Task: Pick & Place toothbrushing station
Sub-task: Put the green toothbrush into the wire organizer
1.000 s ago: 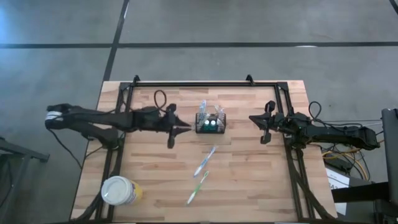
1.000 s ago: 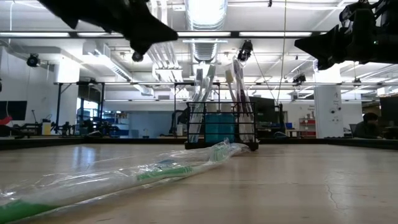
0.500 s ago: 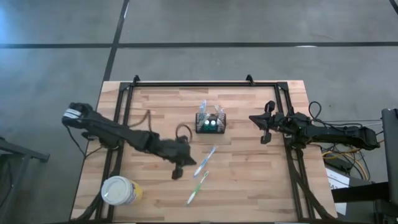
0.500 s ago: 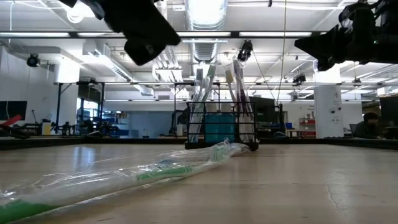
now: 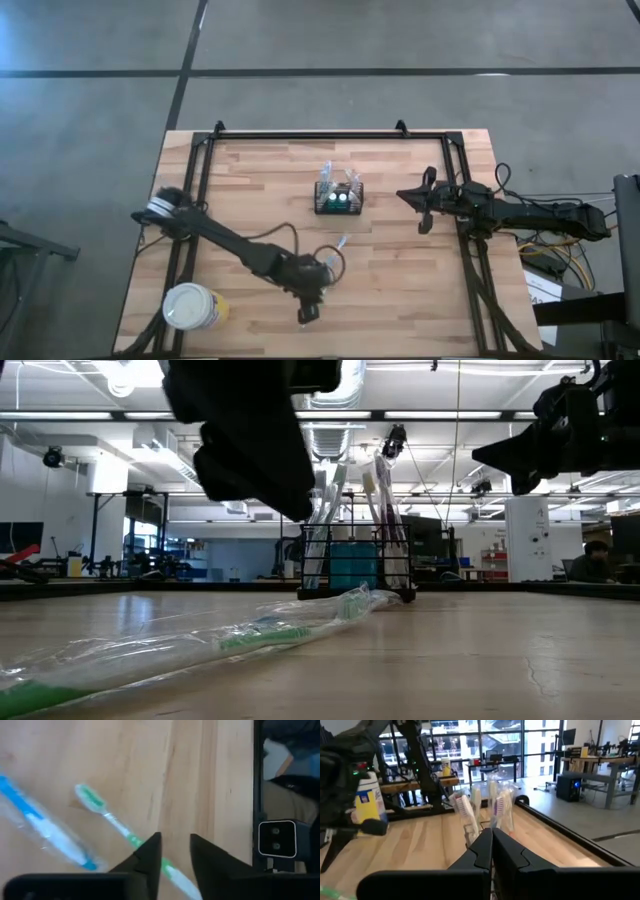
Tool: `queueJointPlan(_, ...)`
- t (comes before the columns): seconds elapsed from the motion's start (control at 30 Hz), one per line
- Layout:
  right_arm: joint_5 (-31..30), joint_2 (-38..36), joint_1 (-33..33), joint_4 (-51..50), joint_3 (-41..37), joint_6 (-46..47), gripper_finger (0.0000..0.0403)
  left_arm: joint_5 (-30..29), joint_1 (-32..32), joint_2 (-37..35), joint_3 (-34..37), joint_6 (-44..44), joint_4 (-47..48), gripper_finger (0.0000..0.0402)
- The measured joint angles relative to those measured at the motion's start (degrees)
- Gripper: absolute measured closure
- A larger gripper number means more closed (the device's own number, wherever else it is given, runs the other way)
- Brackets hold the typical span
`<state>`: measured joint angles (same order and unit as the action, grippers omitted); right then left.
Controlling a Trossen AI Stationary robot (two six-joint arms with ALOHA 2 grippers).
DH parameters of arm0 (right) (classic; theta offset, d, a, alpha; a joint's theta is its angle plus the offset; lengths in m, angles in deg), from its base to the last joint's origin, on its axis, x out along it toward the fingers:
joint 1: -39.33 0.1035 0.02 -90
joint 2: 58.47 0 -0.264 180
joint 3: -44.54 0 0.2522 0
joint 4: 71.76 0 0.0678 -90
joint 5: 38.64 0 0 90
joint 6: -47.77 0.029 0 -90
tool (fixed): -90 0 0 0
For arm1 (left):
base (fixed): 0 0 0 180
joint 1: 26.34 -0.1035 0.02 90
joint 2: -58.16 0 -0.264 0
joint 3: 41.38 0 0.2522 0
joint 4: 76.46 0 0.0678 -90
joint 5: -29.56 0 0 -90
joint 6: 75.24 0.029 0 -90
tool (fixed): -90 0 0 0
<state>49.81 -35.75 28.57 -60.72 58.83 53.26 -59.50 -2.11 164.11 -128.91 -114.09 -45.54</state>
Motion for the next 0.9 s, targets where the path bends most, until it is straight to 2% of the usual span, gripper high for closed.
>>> queueJointPlan(0.27, 2.1, 0.4, 0.2, -1.0, 0.0, 1.9, 0.0394, -0.5, -0.5, 13.4, -23.2, -1.3, 24.9, 0.0182)
queueJointPlan(0.37, 2.2, 0.8, 0.7, -1.0, 0.0, 2.9, 0.0394, -1.0, -0.5, 18.5, -29.7, -3.1, 29.7, 0.0163)
queueJointPlan(0.47, 2.2, 1.4, 0.8, -1.0, 0.0, 2.7, 0.0394, -0.8, -0.5, 22.4, -34.2, -3.9, 33.3, 0.0161)
queueJointPlan(0.67, 2.1, 1.4, 0.8, -0.4, 0.0, 2.0, 0.0394, -4.9, -0.7, 24.2, -35.9, -4.8, 37.9, 0.0165)
queueJointPlan(0.9, 2.0, 1.4, 0.8, 1.3, 0.0, 0.5, 0.0394, -5.5, -0.7, 21.2, -35.8, -5.2, 38.5, 0.0165)
